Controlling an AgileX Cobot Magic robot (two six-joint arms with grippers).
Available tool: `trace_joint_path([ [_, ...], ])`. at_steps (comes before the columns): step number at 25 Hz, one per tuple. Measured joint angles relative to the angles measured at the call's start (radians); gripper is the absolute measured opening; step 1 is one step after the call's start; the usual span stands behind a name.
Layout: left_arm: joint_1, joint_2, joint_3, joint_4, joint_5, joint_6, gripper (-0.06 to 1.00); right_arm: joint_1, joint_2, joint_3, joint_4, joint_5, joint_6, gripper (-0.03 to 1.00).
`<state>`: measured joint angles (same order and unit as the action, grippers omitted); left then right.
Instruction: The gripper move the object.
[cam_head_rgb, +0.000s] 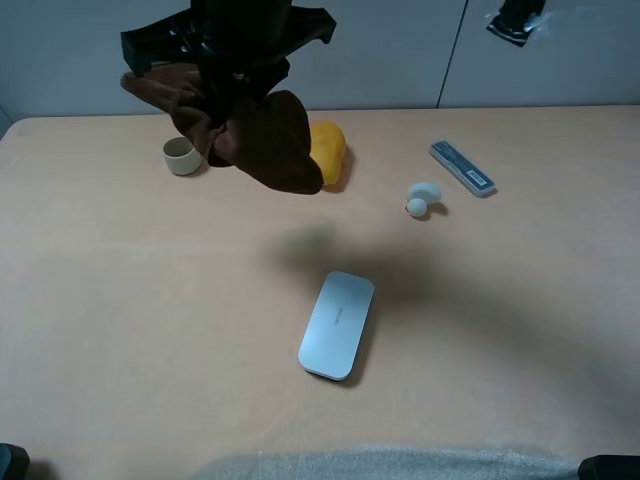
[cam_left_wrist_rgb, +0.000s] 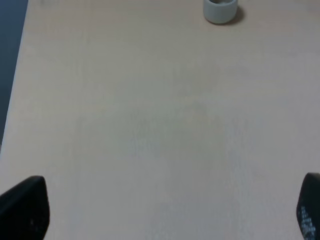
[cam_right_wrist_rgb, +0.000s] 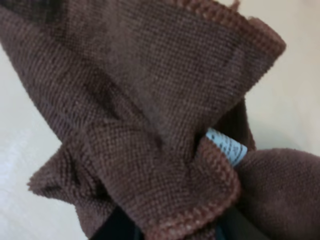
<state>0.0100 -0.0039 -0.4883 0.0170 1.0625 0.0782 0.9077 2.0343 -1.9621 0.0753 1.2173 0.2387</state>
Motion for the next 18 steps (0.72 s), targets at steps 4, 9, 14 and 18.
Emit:
trace_joint_path([
  [4,0.0,0.0,0.0,0.0,0.0,0.0,0.99,0.029,0.065,-0.093,0.001,0.0,0.0,0.13],
  [9,0.0,0.0,0.0,0.0,0.0,0.0,0.99,0.05,0.145,-0.209,0.02,0.001,-0.005,0.13],
  [14,0.0,0.0,0.0,0.0,0.0,0.0,0.99,0.054,0.22,-0.318,0.051,0.001,-0.019,0.13],
  [18,0.0,0.0,0.0,0.0,0.0,0.0,0.99,0.054,0.282,-0.401,0.068,0.002,-0.034,0.13],
])
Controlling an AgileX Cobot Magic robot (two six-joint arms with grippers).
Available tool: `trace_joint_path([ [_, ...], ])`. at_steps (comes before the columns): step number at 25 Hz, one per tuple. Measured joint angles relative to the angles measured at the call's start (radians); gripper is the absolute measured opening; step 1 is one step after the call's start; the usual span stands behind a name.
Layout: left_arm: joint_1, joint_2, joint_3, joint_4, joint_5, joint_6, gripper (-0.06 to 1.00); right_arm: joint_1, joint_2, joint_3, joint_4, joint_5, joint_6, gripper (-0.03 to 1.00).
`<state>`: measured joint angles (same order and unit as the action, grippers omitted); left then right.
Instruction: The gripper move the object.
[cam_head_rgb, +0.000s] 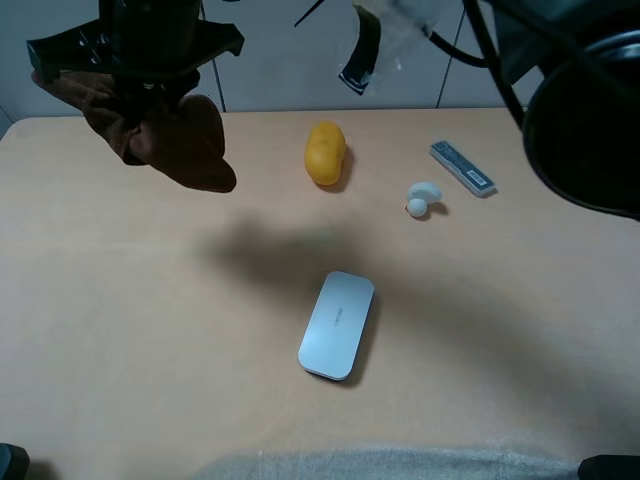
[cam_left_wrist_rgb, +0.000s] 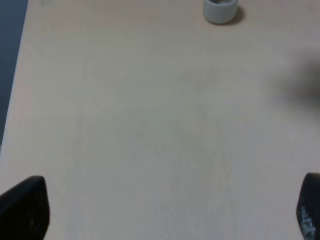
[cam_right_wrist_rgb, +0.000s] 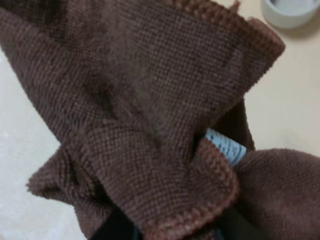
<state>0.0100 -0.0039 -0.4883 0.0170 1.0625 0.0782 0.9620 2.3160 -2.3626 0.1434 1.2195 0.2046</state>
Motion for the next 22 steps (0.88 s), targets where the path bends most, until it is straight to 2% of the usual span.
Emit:
trace_joint_path([
  [8,0.0,0.0,0.0,0.0,0.0,0.0,0.99,0.0,0.08,-0.073,0.073,-0.027,-0.036,0.13],
  [22,0.0,0.0,0.0,0.0,0.0,0.0,0.99,0.0,0.156,-0.073,0.141,-0.216,-0.138,0.13],
])
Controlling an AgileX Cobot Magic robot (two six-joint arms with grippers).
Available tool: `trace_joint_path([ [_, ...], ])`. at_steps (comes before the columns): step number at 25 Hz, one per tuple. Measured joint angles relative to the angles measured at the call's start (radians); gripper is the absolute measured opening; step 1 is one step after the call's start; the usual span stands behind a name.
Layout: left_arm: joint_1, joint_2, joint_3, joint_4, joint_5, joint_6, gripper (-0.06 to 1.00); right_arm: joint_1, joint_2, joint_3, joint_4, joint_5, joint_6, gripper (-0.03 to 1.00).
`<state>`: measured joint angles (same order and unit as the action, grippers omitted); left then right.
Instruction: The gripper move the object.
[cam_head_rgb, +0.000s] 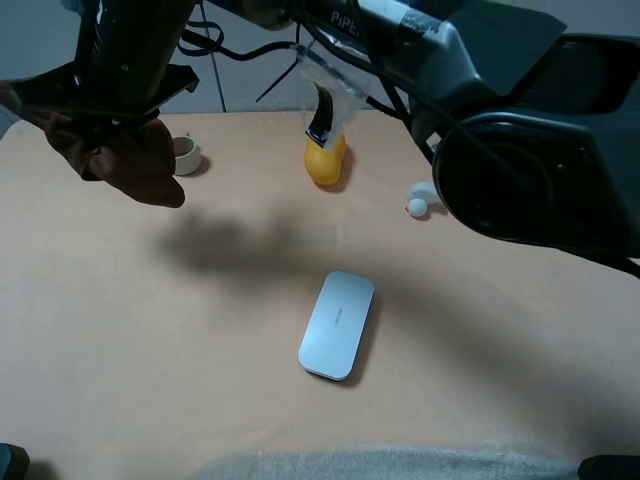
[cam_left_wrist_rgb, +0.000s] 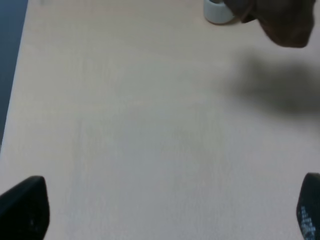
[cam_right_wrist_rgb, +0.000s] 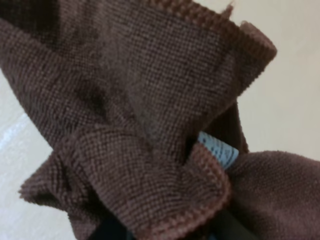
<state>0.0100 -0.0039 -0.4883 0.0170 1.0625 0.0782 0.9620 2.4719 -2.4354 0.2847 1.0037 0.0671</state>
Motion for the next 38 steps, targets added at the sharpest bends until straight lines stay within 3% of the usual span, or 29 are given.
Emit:
trace_joint_path([
  [14,0.0,0.0,0.0,0.051,0.0,0.0,0.99,0.0,0.072,0.0,0.059,-0.183,-0.142,0.13],
  [23,0.0,0.0,0.0,0.096,0.0,0.0,0.99,0.0,0.127,0.0,0.104,-0.248,-0.218,0.13],
  [38,0.0,0.0,0.0,0.097,0.0,0.0,0.99,0.0,0.204,0.0,0.08,-0.339,-0.271,0.13],
])
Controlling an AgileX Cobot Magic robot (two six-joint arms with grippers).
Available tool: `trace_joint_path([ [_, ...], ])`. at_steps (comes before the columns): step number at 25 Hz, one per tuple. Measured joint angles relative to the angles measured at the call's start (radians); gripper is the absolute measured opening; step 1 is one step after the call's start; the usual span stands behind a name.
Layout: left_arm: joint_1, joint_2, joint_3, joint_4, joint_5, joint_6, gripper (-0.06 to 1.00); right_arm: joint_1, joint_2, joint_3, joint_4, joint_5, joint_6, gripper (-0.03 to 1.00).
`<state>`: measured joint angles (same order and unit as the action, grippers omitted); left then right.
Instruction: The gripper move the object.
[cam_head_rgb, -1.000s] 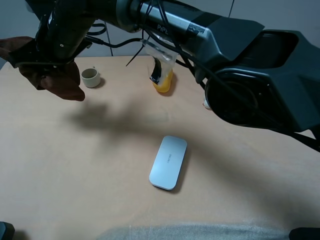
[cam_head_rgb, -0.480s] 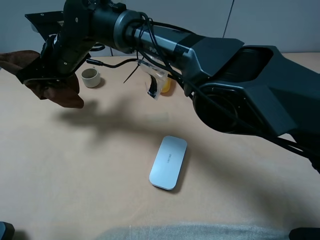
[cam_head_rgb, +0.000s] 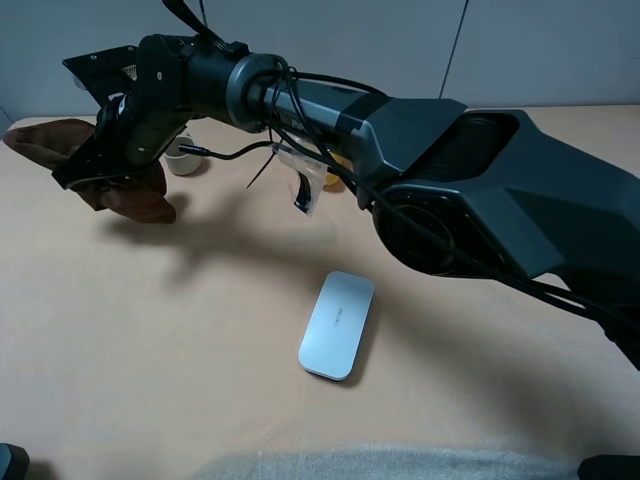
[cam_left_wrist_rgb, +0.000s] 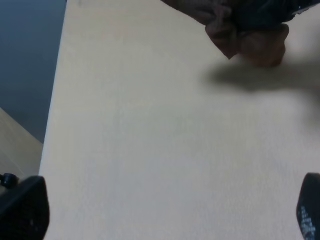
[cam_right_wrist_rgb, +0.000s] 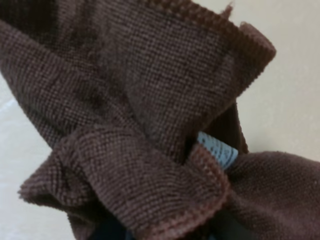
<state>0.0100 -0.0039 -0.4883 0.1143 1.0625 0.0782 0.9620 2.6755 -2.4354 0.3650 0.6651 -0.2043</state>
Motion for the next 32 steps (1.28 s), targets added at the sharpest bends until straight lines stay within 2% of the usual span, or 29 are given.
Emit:
trace_joint_path([
  [7,0.0,0.0,0.0,0.0,0.0,0.0,0.99,0.0,0.007,0.0,-0.096,-0.004,-0.001,0.13],
  [18,0.0,0.0,0.0,0.0,0.0,0.0,0.99,0.0,0.022,0.0,-0.099,0.006,-0.001,0.14],
  [20,0.0,0.0,0.0,0.0,0.0,0.0,0.99,0.0,0.022,0.0,-0.1,0.006,-0.001,0.21],
  [25,0.0,0.0,0.0,0.0,0.0,0.0,0.99,0.0,0.022,0.0,-0.104,0.007,-0.001,0.6],
  [28,0.0,0.0,0.0,0.0,0.0,0.0,0.99,0.0,0.022,0.0,-0.105,0.007,-0.001,0.67],
  [32,0.0,0.0,0.0,0.0,0.0,0.0,0.99,0.0,0.022,0.0,-0.105,0.007,-0.001,0.69],
])
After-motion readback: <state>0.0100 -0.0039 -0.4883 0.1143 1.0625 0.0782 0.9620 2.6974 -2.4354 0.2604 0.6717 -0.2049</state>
